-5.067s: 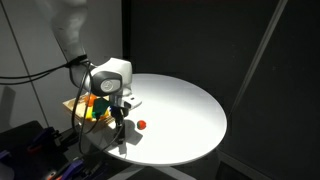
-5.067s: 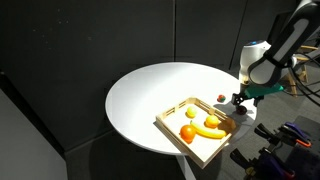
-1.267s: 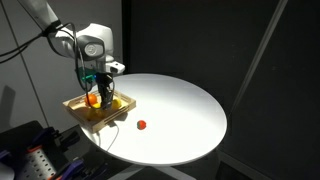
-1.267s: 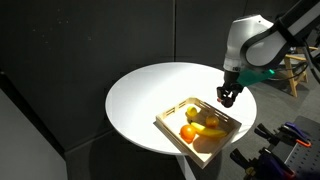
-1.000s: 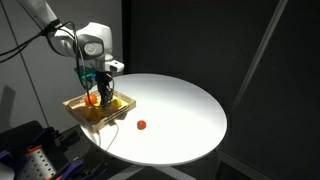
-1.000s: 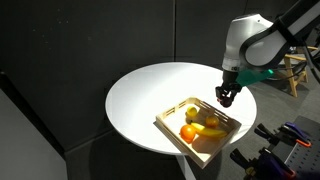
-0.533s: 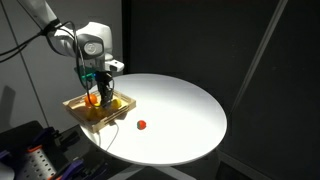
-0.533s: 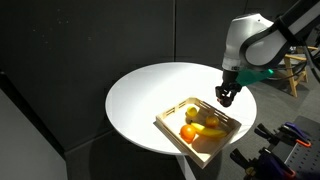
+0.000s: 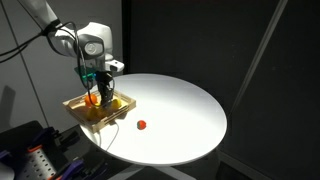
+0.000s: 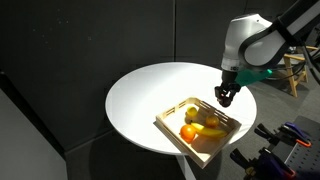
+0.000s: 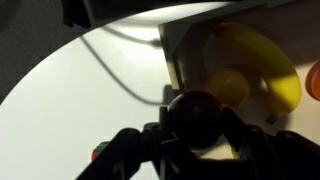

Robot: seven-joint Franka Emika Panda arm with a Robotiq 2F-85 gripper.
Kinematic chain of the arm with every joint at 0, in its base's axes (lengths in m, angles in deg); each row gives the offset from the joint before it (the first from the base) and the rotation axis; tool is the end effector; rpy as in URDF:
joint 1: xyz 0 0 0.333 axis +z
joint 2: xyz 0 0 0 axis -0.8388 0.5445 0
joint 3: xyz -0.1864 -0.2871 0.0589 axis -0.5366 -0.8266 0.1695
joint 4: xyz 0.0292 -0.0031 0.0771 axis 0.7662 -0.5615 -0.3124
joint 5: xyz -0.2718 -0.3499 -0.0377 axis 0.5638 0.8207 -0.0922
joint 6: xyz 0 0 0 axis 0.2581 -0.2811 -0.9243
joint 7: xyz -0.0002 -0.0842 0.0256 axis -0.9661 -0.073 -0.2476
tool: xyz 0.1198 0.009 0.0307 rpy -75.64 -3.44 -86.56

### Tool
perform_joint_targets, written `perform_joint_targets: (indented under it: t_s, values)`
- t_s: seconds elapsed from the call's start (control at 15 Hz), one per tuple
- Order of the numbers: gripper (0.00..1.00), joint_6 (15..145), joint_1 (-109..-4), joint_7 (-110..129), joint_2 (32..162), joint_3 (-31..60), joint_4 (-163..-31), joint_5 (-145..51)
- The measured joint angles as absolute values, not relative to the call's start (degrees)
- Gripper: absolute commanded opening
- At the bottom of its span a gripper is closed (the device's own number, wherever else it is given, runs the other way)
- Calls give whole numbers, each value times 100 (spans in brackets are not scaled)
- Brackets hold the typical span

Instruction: Pick up the red apple from the table and put it in the wooden tray

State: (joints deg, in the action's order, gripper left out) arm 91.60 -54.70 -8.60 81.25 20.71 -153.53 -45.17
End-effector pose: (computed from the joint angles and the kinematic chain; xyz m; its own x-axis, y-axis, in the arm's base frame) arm 0.4577 0.0367 0.2129 0.9690 -0.2424 -0.0470 -0.2393 -0.9689 0.0636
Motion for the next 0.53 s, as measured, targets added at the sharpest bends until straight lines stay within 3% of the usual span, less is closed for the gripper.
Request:
perform_joint_targets:
  t_s: [0.53]
  values:
    - [30,9160,-5237,-860,8478,2213,-14987,-4517]
